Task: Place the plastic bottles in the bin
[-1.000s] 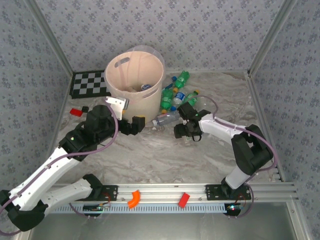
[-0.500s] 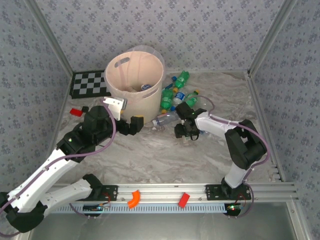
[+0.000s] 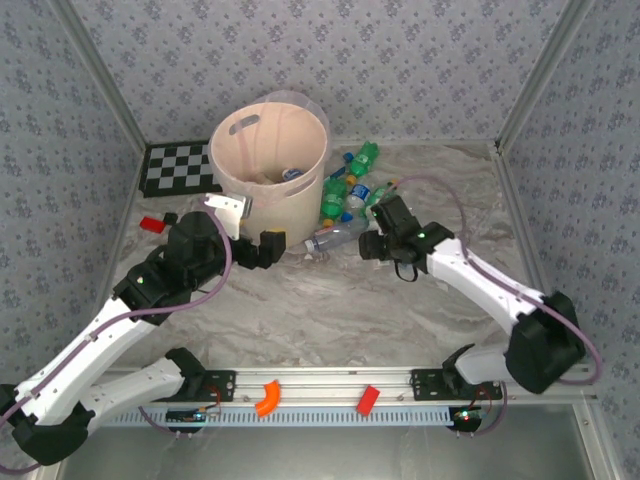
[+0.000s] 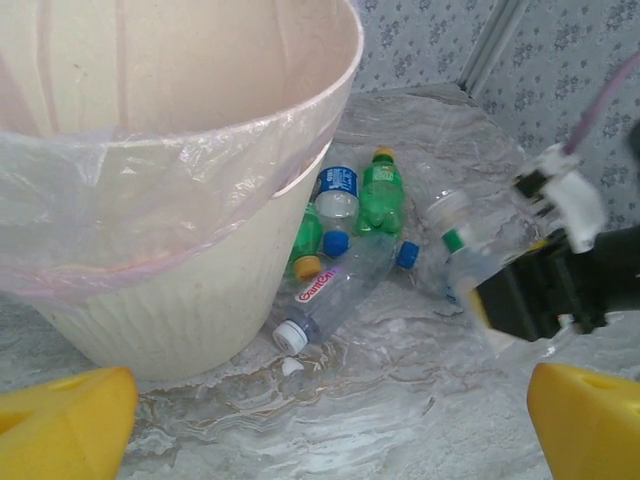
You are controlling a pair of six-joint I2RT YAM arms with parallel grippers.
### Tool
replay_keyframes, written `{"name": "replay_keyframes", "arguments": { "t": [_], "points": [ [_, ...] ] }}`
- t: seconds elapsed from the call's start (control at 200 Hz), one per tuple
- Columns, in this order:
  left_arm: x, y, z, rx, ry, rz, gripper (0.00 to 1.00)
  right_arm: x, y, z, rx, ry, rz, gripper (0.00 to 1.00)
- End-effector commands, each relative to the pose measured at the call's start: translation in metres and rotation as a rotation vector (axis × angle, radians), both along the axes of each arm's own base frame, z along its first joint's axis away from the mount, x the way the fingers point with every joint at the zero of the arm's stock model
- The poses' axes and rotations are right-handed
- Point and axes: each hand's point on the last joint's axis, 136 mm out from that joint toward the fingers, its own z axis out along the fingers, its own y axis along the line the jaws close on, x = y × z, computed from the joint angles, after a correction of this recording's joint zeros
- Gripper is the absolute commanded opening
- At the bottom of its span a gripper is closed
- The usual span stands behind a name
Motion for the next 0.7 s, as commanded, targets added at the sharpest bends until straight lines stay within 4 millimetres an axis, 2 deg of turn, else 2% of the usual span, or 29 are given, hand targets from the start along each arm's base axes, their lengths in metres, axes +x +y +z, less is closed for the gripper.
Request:
{"name": "replay_keyframes", "arguments": {
  "t": [0.0, 0.18, 0.32, 0.37, 0.385, 0.4, 0.555, 0.695],
  "points": [
    [0.001, 0.014, 0.017, -0.033, -0.053, 0.064, 1.00, 0.002, -0.001, 0.037, 0.067, -0.111, -0.010, 0.55],
    [0.004, 0.039, 0.029, -0.059, -0.100, 0.190, 1.00, 0.006, 0.015, 0.106, 0.223, -0.271, 0.032, 0.54],
    [0.001, 0.058, 0.038, -0.088, -0.132, 0.266, 1.00, 0.011, 0.035, 0.162, 0.358, -0.388, 0.081, 0.54],
    [-0.001, 0.064, 0.040, -0.101, -0.142, 0.290, 1.00, 0.013, 0.044, 0.176, 0.404, -0.408, 0.099, 0.54],
    [-0.001, 0.066, 0.040, -0.104, -0.143, 0.294, 1.00, 0.014, 0.048, 0.192, 0.432, -0.434, 0.107, 0.54],
    [-0.002, 0.067, 0.040, -0.106, -0.146, 0.300, 1.00, 0.015, 0.050, 0.198, 0.451, -0.442, 0.111, 0.54],
    [-0.010, 0.081, 0.042, -0.132, -0.157, 0.330, 1.00, 0.029, 0.087, 0.245, 0.609, -0.474, 0.177, 0.54],
    [-0.018, 0.085, 0.040, -0.135, -0.150, 0.313, 1.00, 0.045, 0.123, 0.275, 0.735, -0.480, 0.223, 0.54]
  ]
}}
